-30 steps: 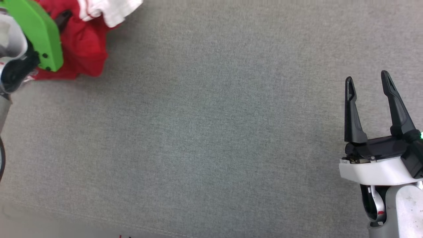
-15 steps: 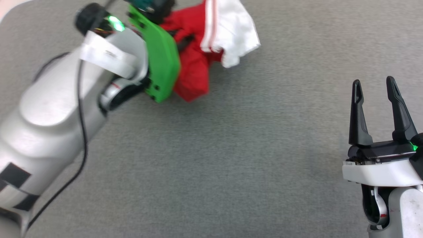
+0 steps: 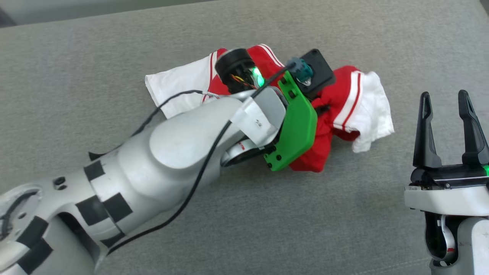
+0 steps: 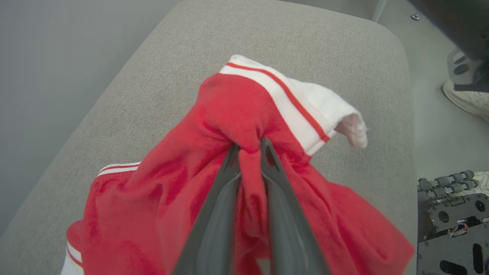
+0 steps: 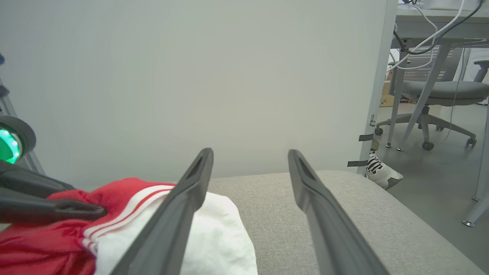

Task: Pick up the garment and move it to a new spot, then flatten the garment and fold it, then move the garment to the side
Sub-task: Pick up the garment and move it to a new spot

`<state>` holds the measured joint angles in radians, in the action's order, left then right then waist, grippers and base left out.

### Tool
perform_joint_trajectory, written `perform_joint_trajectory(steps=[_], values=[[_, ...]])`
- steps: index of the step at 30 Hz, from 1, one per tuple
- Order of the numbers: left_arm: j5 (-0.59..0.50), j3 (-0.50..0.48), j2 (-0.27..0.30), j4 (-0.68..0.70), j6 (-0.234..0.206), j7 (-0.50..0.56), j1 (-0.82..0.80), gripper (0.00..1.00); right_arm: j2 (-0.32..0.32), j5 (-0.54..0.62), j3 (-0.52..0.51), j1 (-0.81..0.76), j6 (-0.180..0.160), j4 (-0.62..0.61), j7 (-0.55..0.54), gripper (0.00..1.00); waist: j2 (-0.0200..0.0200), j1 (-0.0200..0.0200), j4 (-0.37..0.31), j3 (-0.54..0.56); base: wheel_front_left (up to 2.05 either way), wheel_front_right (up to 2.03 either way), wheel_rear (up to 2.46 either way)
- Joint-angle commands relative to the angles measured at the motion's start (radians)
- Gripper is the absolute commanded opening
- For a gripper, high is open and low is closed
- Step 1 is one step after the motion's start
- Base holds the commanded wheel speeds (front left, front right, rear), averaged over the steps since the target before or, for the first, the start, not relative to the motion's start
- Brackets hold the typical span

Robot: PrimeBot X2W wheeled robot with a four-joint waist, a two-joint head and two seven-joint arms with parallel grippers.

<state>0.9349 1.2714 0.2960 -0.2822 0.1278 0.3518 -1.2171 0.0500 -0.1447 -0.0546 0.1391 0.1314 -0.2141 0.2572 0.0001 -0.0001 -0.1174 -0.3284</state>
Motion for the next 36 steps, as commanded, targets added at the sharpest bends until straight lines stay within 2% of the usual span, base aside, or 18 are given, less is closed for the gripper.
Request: perform_joint_trajectory(steps=[1, 10, 13, 16, 17, 18, 23, 28, 32, 35, 36], values=[[0.006, 0.004, -0.012, -0.017, 0.003, -0.002, 0.023, 0.00, 0.000, -0.006, 0.002, -0.008, -0.001, -0.005, 0.005, 1.00, -0.0001, 0.0001, -0.036, -0.025, 0.00, 0.00, 0.00], [-0.123, 0.009, -0.044, -0.077, 0.003, 0.102, 0.277, 0.00, 0.000, -0.011, 0.011, 0.010, -0.001, 0.001, 0.005, 1.00, -0.0001, 0.0001, -0.039, -0.063, 0.00, 0.00, 0.00], [-0.144, 0.009, -0.049, -0.085, 0.003, 0.100, 0.325, 0.00, 0.000, -0.007, 0.011, 0.015, -0.001, 0.004, 0.005, 1.00, -0.0001, 0.0001, -0.028, -0.065, 0.00, 0.00, 0.00], [-0.147, 0.009, -0.057, -0.097, 0.003, 0.055, 0.319, 0.00, 0.000, 0.001, 0.011, 0.013, -0.001, 0.008, 0.005, 1.00, -0.0001, 0.0001, -0.012, -0.056, 0.00, 0.00, 0.00], [-0.154, 0.009, -0.062, -0.106, 0.003, 0.021, 0.308, 0.64, 0.000, 0.004, 0.011, 0.012, -0.001, 0.011, 0.005, 1.00, -0.0001, 0.0001, -0.006, -0.050, 0.00, 0.00, 0.00], [-0.165, 0.009, -0.066, -0.116, 0.003, -0.015, 0.296, 1.00, 0.000, 0.006, 0.011, 0.010, -0.001, 0.014, 0.005, 1.00, -0.0001, 0.0001, 0.000, -0.042, 0.00, 0.00, 0.00], [-0.201, -0.015, -0.108, -0.200, 0.001, -0.260, 0.257, 1.00, 0.000, 0.020, 0.010, -0.022, -0.001, 0.028, 0.005, 1.00, -0.0001, 0.0001, 0.033, 0.022, 0.00, 0.00, 0.00], [-0.197, -0.083, -0.134, -0.243, -0.050, -0.429, 0.282, 1.00, 0.000, 0.030, 0.001, -0.062, -0.001, 0.037, 0.005, 1.00, -0.0001, 0.0001, 0.067, 0.088, 0.00, 0.00, 0.00], [-0.224, -0.137, -0.109, -0.249, -0.146, -0.560, 0.316, 1.00, 0.000, 0.036, -0.003, -0.095, -0.001, 0.047, 0.005, 1.00, -0.0001, 0.0001, 0.095, 0.130, 0.00, 0.00, 0.00], [-0.214, -0.199, -0.081, -0.231, -0.210, -0.601, 0.379, 1.00, 0.000, 0.038, -0.006, -0.117, -0.001, 0.053, 0.005, 1.00, -0.0001, 0.0001, 0.115, 0.153, 0.00, 0.00, 0.00], [-0.228, -0.258, -0.044, -0.202, -0.264, -0.612, 0.443, 1.00, 0.000, 0.039, -0.009, -0.138, -0.001, 0.059, 0.005, 1.00, -0.0001, 0.0001, 0.135, 0.171, 0.00, 0.00, 0.00]])
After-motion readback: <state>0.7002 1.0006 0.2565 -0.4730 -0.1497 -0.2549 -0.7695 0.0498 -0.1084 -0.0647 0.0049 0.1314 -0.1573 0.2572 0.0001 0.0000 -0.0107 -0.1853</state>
